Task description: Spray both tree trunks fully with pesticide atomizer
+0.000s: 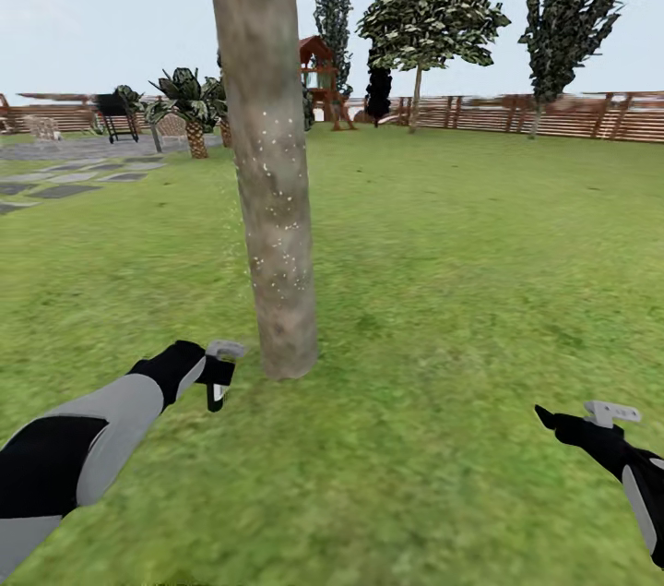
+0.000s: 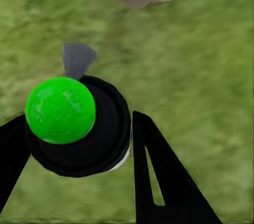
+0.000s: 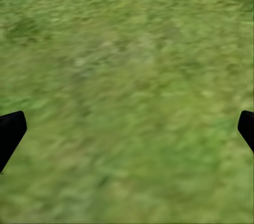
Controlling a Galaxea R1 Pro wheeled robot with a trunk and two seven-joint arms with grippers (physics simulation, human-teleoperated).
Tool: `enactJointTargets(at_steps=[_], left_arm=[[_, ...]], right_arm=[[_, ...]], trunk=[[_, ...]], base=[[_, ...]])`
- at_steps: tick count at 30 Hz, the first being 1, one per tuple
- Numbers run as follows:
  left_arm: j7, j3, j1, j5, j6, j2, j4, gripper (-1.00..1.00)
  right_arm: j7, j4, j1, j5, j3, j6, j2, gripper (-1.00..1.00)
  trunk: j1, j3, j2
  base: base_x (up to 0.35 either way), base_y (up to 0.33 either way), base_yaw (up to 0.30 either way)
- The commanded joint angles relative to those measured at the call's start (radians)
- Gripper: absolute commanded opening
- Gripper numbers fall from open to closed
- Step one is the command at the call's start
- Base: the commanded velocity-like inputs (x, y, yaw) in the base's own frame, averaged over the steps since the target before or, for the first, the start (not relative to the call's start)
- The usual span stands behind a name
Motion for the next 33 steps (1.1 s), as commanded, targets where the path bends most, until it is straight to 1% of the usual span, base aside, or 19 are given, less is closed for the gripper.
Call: enactJointTargets(at_steps=[1, 9, 14, 17, 20, 29, 33], left_arm=[[0.001, 0.001, 0.003, 0.001, 0.000, 0.000, -0.001, -1.00], [0.000, 0.001, 0.010, 0.001, 0.000, -0.003, 0.000, -1.00], [-0.001, 0.001, 0.015, 0.002, 0.001, -0.016, 0.000, -1.00], [-0.002, 0.001, 0.016, 0.002, 0.001, -0.018, 0.000, -1.00], [-0.002, 0.001, 0.016, 0.002, 0.002, -0.023, 0.000, -1.00], [-0.002, 0.001, 0.016, 0.002, 0.003, -0.036, 0.000, -1.00], [-0.002, 0.001, 0.016, 0.002, 0.003, -0.037, 0.000, -1.00]], right_arm=[[0.000, 0.000, 0.000, 0.000, 0.000, 0.000, 0.000, 1.00], [0.002, -0.001, 0.000, 0.000, 0.000, 0.001, 0.000, 1.00], [0.001, -0.001, 0.000, 0.000, 0.000, 0.002, 0.001, 1.00], [0.000, -0.001, 0.000, 0.000, 0.000, 0.002, 0.001, 1.00], [0.001, -0.002, 0.000, 0.000, 0.000, 0.002, 0.000, 1.00], [0.002, -0.002, 0.000, 0.000, 0.000, 0.002, 0.000, 1.00], [0.002, -0.003, 0.000, 0.000, 0.000, 0.002, 0.000, 1.00]], trunk=[[0.000, 0.000, 0.000], [0.000, -0.001, 0.000], [0.000, -0.006, 0.000], [0.000, -0.008, 0.000], [0.000, -0.009, 0.000], [0.000, -0.009, 0.000], [0.000, -0.009, 0.000]], base=[[0.065, -0.221, 0.123], [0.102, -0.294, 0.055], [0.078, -0.245, 0.207], [0.007, -0.022, 0.223], [0.001, -0.091, 0.070], [-0.063, -0.294, 0.008], [-0.070, -0.308, 0.150]])
